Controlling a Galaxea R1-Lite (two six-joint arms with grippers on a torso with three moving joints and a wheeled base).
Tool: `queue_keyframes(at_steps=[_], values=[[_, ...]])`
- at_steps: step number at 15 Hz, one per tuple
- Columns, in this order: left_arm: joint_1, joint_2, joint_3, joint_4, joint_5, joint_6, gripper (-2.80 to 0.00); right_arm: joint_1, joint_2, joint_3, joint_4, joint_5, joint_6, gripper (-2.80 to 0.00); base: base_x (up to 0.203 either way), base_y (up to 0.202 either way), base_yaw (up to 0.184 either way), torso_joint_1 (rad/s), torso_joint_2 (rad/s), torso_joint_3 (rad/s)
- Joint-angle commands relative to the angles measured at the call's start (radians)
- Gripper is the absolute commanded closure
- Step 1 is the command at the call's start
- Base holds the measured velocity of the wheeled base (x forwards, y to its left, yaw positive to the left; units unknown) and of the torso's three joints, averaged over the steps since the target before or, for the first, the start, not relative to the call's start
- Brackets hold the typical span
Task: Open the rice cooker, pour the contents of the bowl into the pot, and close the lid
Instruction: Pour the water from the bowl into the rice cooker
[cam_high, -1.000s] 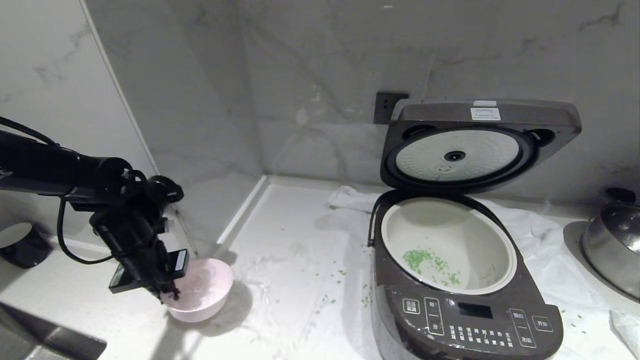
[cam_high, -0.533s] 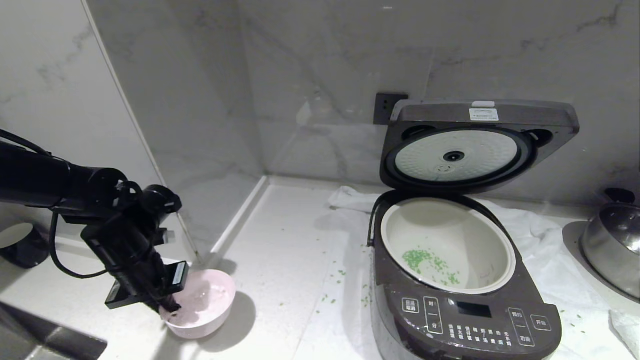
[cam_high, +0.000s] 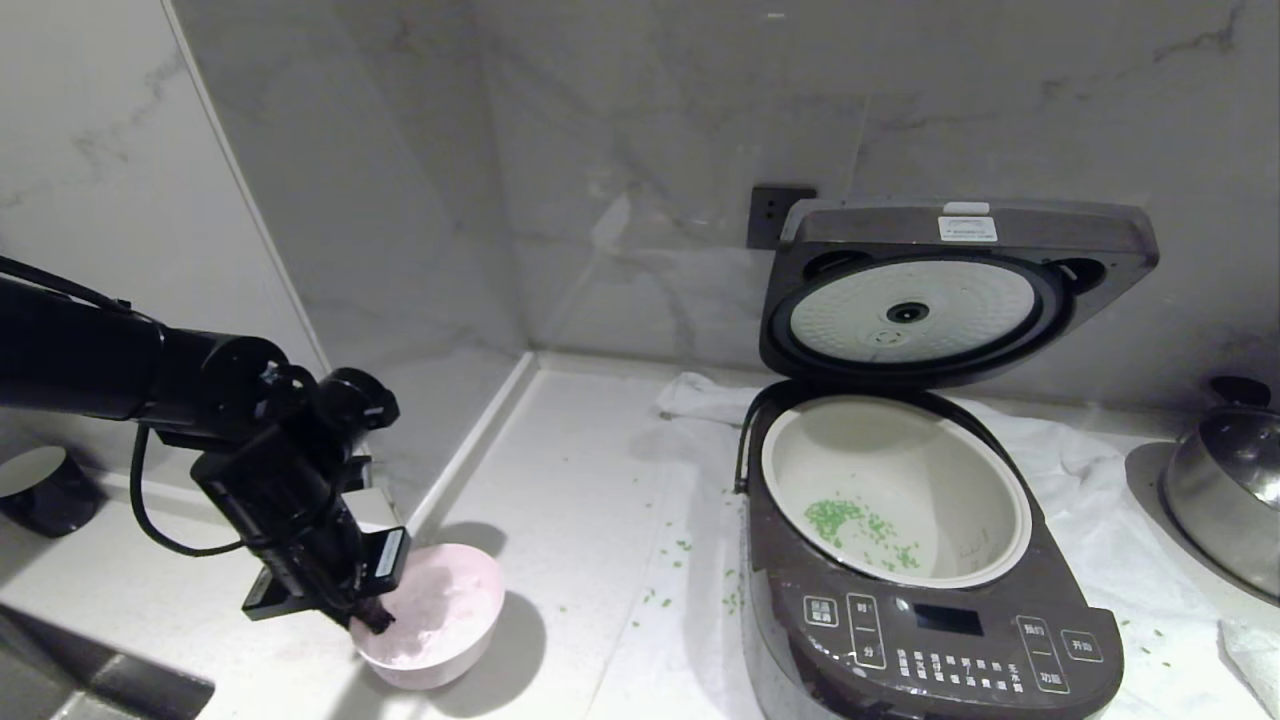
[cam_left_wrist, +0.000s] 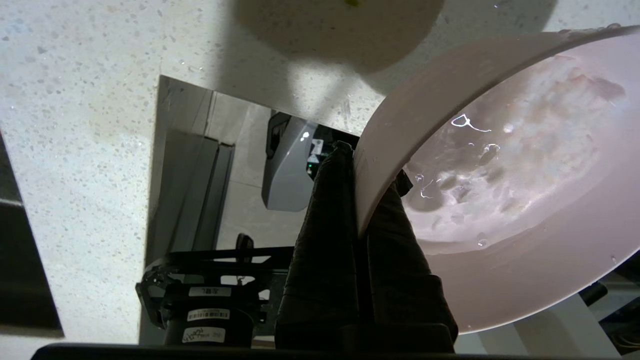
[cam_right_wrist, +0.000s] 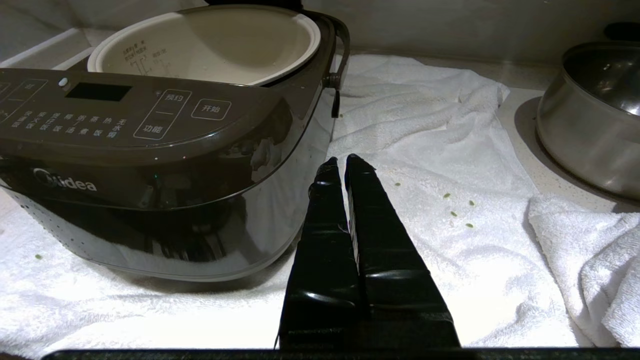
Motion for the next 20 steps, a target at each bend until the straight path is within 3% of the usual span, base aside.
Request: queue_keyframes(at_steps=[1, 12, 20], values=[[-0.032, 0.001, -0.012, 0.005, -0.002, -0.003, 0.0, 0.0, 0.0, 0.0, 0.001, 0.001, 0.0, 0.0, 0.0, 0.0, 0.0, 0.0, 0.0, 0.0], [-0.12, 0.061, -0.316, 0.155, -0.023, -0.028, 0.0, 0.0, 0.001, 0.0, 0.001, 0.0, 0.0, 0.0, 0.0, 0.0, 0.0, 0.0, 0.0, 0.0], [-0.219, 0.191, -0.673, 0.306, -0.023, -0.065, 0.0, 0.0, 0.0, 0.0, 0.001, 0.001, 0.0, 0.0, 0.0, 0.0, 0.0, 0.0, 0.0, 0.0]])
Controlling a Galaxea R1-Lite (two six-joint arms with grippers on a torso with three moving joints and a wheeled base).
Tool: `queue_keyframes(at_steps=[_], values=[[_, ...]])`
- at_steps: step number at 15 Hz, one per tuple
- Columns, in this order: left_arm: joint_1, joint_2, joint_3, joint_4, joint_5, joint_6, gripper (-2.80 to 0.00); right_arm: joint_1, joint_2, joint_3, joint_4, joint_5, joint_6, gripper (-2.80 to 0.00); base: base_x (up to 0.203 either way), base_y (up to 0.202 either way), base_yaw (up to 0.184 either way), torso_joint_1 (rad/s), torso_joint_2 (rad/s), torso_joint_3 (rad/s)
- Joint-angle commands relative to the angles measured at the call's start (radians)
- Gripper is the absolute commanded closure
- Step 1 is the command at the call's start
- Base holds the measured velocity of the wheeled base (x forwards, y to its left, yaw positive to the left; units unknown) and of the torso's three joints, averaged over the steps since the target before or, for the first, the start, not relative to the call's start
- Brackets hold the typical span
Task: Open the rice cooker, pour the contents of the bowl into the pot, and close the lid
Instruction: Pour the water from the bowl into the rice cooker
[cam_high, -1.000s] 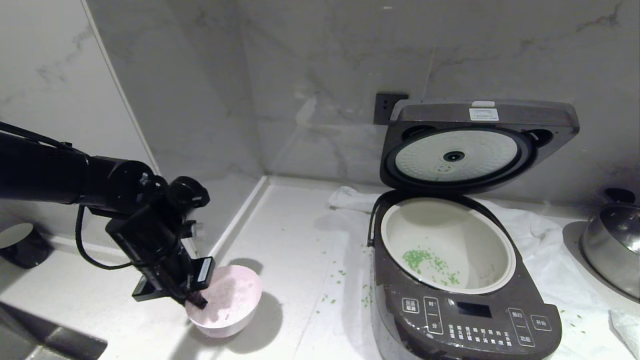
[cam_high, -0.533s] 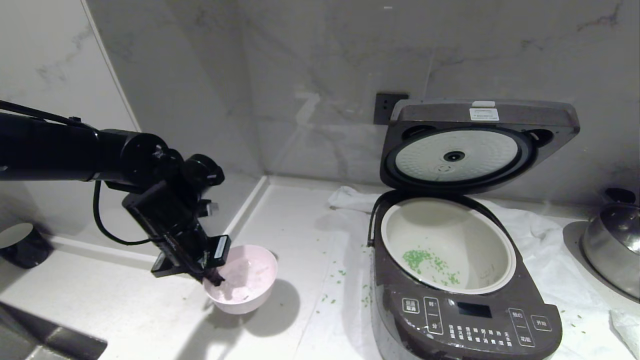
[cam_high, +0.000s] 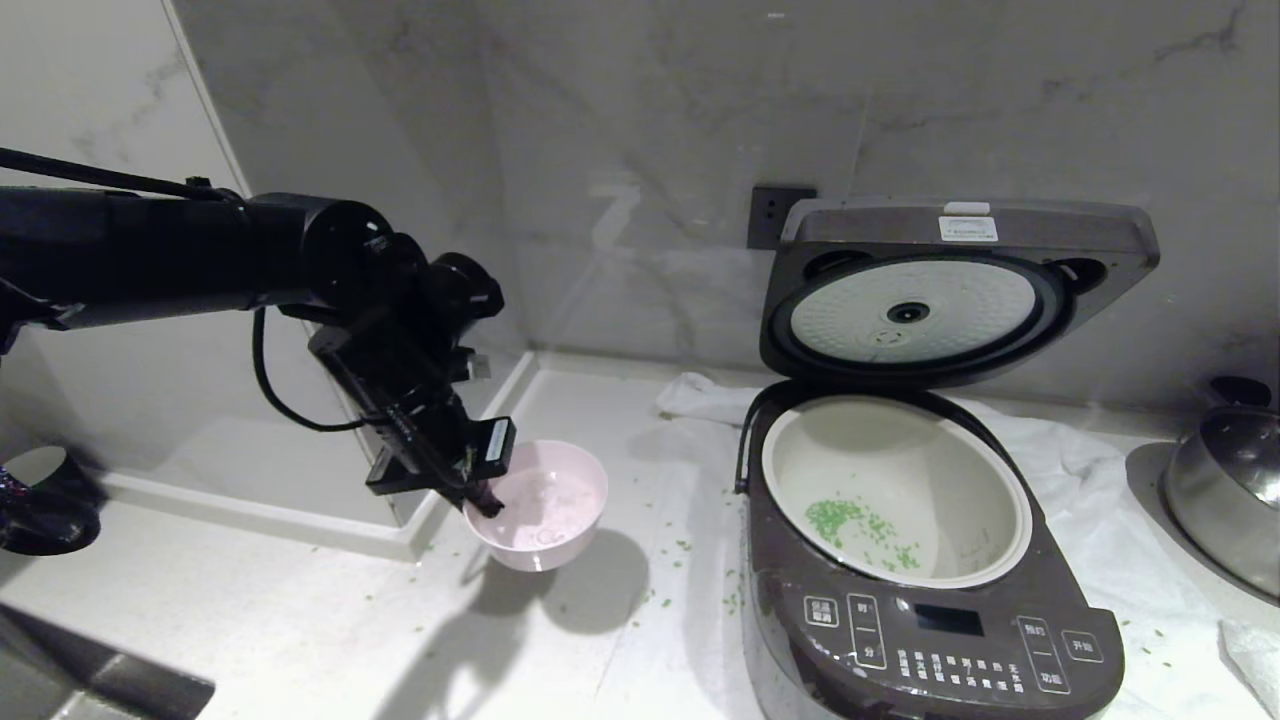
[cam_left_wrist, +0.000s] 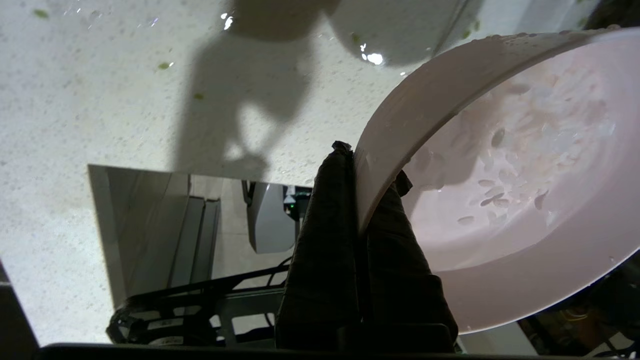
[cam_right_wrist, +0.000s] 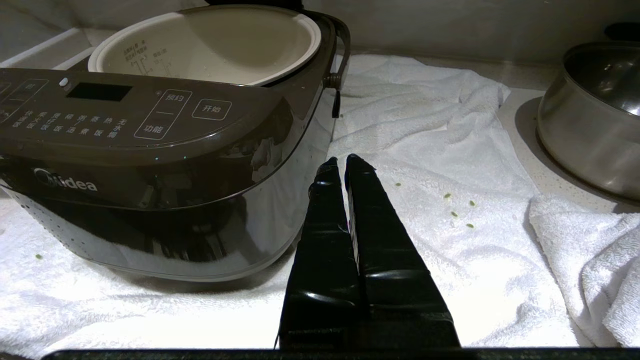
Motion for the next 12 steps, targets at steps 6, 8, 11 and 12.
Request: queue_keyframes(at_steps=[6, 8, 11, 12], values=[[-0.1, 0.121, -0.147, -0.024, 0.009, -0.017, 0.0, 0.002, 0.001, 0.0, 0.001, 0.001, 0.0, 0.0, 0.0, 0.0, 0.0, 0.0, 0.0, 0.0], [-0.105, 0.114, -0.146, -0.066, 0.002, -0.044, 0.0, 0.0, 0.001, 0.0, 0.001, 0.001, 0.0, 0.0, 0.0, 0.0, 0.0, 0.0, 0.0, 0.0], [-0.114, 0.092, -0.147, -0.132, -0.001, -0.085, 0.0, 0.0, 0.001, 0.0, 0.001, 0.001, 0.0, 0.0, 0.0, 0.0, 0.0, 0.0, 0.0, 0.0], [-0.122, 0.089, -0.146, -0.155, -0.001, -0.102, 0.0, 0.0, 0.001, 0.0, 0.001, 0.0, 0.0, 0.0, 0.0, 0.0, 0.0, 0.0, 0.0, 0.0]])
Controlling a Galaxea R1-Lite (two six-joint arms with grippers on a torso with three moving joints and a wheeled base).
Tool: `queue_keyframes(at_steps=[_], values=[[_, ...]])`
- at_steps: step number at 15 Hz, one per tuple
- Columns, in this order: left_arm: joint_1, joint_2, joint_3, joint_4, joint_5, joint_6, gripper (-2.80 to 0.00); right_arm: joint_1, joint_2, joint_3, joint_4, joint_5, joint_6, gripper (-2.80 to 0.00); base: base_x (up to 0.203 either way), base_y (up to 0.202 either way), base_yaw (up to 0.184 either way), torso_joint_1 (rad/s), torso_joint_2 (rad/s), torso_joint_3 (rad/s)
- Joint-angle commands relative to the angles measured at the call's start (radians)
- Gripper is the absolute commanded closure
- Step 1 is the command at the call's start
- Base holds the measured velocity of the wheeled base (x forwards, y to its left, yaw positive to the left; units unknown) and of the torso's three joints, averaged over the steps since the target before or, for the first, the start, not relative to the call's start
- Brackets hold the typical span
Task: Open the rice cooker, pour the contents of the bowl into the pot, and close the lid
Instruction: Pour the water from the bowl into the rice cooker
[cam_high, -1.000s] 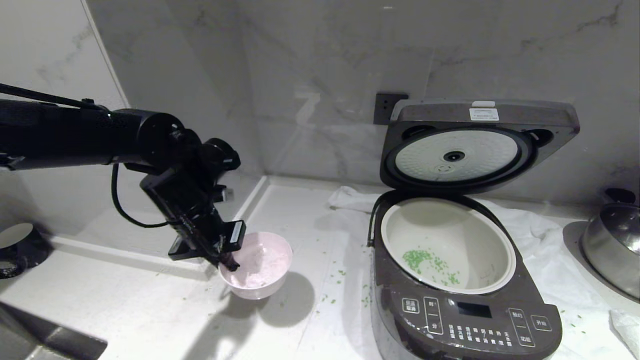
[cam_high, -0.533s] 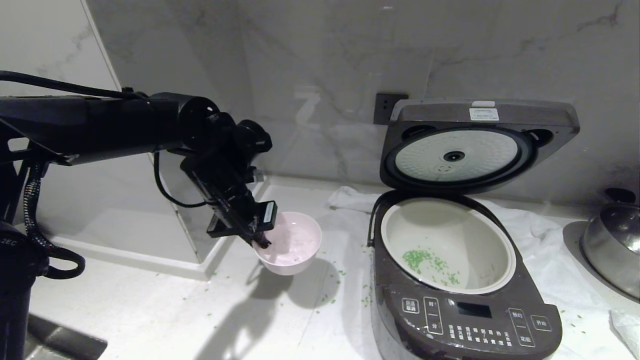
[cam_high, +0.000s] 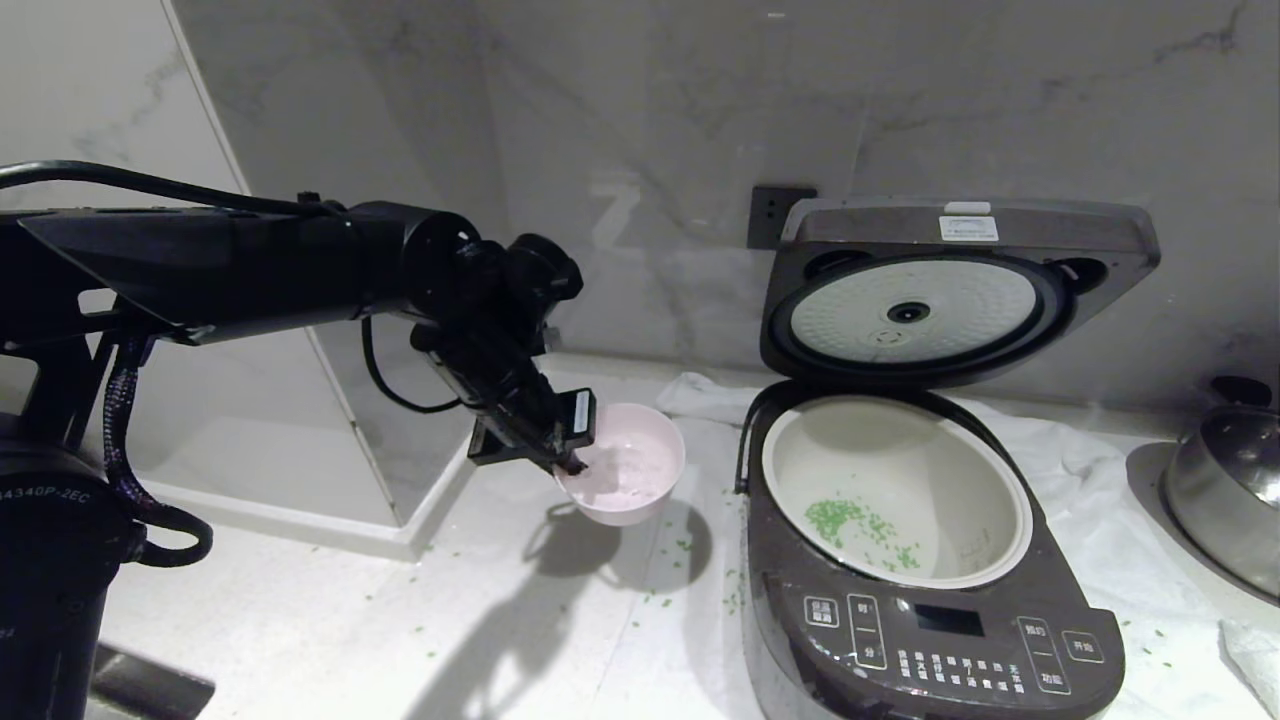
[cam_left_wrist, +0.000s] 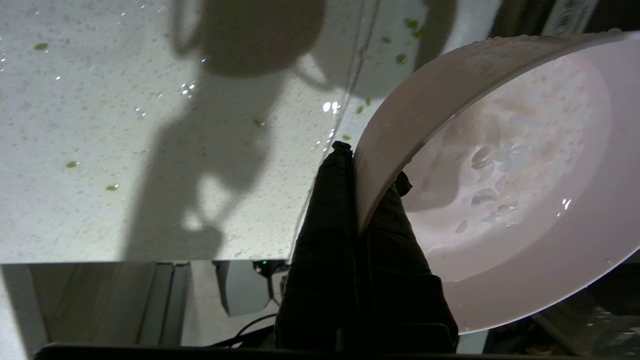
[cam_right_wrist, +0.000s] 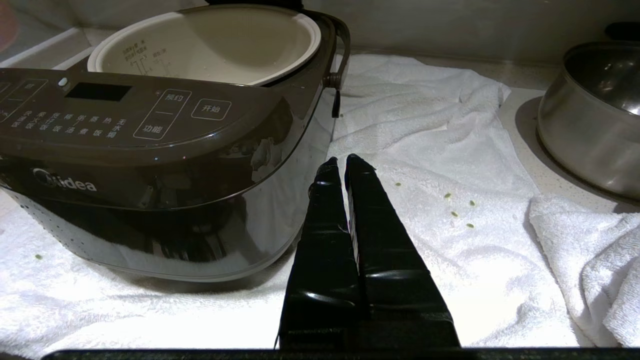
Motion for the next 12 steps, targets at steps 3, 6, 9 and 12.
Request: queue_keyframes(at_steps=[3, 6, 9, 12], values=[[-0.066, 0.001, 0.0, -0.047, -0.001, -0.061, 0.0, 0.0, 0.0, 0.0, 0.001, 0.001, 0.0, 0.0, 0.0, 0.0, 0.0, 0.0, 0.0, 0.0], [-0.089, 0.01, 0.0, -0.104, 0.0, -0.102, 0.0, 0.0, 0.001, 0.0, 0.001, 0.001, 0.0, 0.0, 0.0, 0.0, 0.0, 0.0, 0.0, 0.0], [-0.057, -0.003, -0.012, -0.105, 0.003, -0.1, 0.0, 0.0, 0.001, 0.0, 0.001, 0.001, 0.0, 0.0, 0.0, 0.0, 0.0, 0.0, 0.0, 0.0], [-0.06, -0.002, -0.01, -0.095, 0.003, -0.099, 0.0, 0.0, 0.001, 0.0, 0.001, 0.001, 0.0, 0.0, 0.0, 0.0, 0.0, 0.0, 0.0, 0.0]])
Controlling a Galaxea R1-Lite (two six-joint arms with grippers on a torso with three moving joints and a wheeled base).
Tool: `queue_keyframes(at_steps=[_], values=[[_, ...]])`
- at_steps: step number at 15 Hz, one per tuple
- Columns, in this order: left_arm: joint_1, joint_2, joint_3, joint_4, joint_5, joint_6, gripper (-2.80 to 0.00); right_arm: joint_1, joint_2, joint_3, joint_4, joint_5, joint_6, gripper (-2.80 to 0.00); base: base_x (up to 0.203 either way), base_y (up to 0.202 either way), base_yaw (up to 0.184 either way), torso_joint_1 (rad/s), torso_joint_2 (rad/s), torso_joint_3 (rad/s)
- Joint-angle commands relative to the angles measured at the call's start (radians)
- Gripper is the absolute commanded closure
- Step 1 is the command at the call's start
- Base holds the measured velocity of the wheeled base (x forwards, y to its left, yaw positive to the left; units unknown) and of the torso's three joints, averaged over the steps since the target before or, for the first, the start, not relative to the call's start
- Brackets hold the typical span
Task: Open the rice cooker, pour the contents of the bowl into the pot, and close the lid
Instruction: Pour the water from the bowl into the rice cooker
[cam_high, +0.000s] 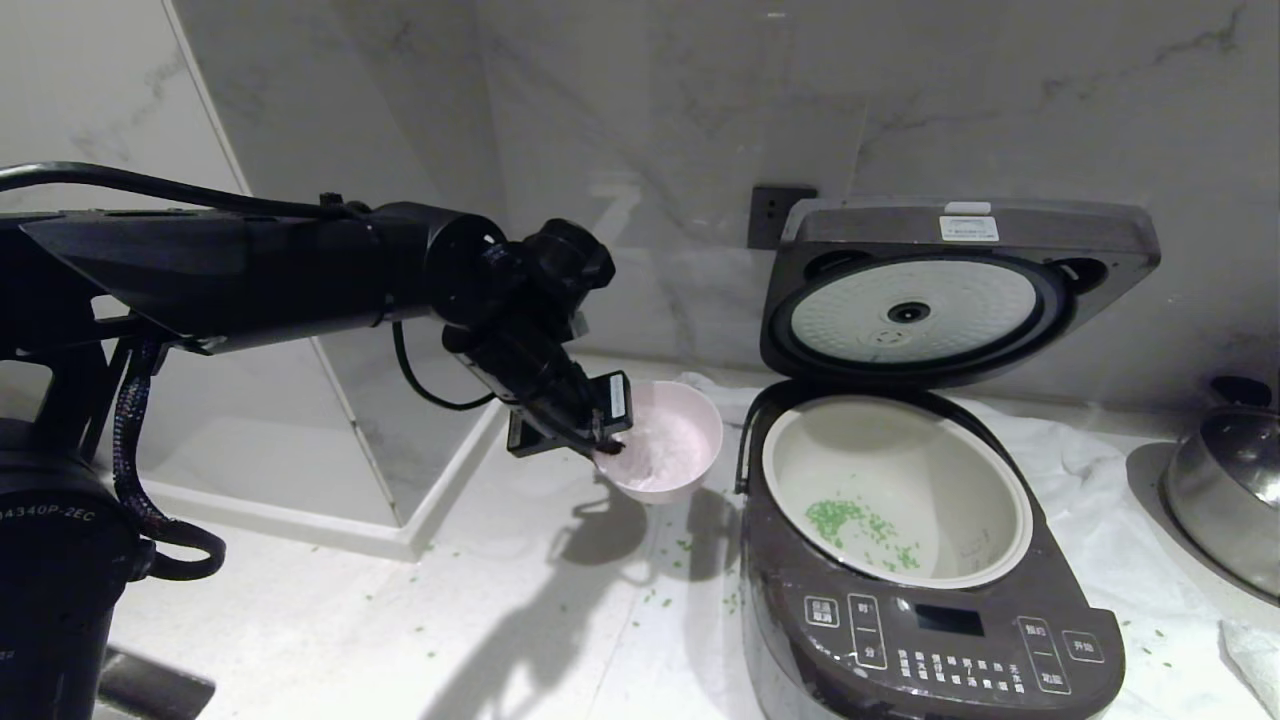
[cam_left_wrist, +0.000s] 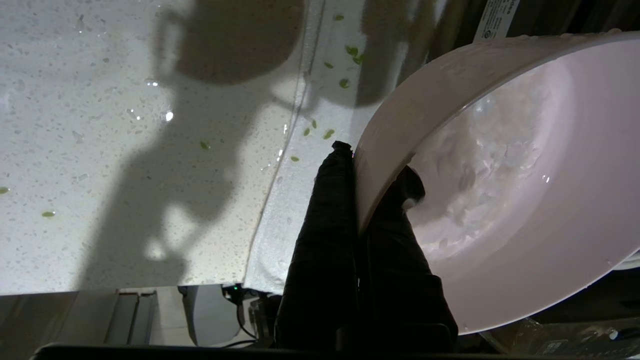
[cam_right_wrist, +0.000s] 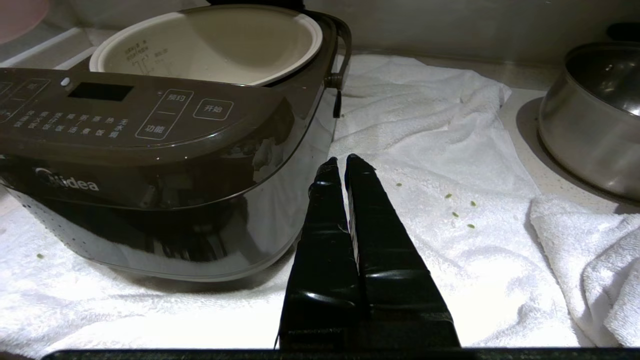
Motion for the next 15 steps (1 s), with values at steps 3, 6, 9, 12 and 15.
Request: queue_keyframes(at_steps=[3, 6, 9, 12, 15], values=[[-0.027, -0.019, 0.001, 0.015, -0.001, 0.006, 0.0, 0.0, 0.001, 0.0, 0.001, 0.0, -0.001, 0.0, 0.0, 0.0, 0.0, 0.0, 0.0, 0.0], [-0.048, -0.037, 0.003, 0.024, 0.007, 0.014, 0.0, 0.0, 0.001, 0.0, 0.001, 0.0, -0.001, 0.0, 0.0, 0.0, 0.0, 0.0, 0.0, 0.0], [-0.051, -0.043, 0.011, 0.04, 0.009, 0.015, 0.0, 0.0, 0.001, 0.0, 0.001, 0.001, -0.001, 0.0, 0.0, 0.0, 0.0, 0.0, 0.0, 0.0], [-0.06, -0.046, 0.013, 0.045, 0.012, 0.014, 0.0, 0.0, 0.0, 0.0, 0.001, 0.001, -0.002, 0.0, 0.0, 0.0, 0.0, 0.0, 0.0, 0.0], [-0.06, -0.045, 0.013, 0.072, 0.019, 0.032, 0.0, 0.0, 0.001, 0.0, 0.001, 0.001, -0.002, 0.0, 0.0, 0.0, 0.0, 0.0, 0.0, 0.0]])
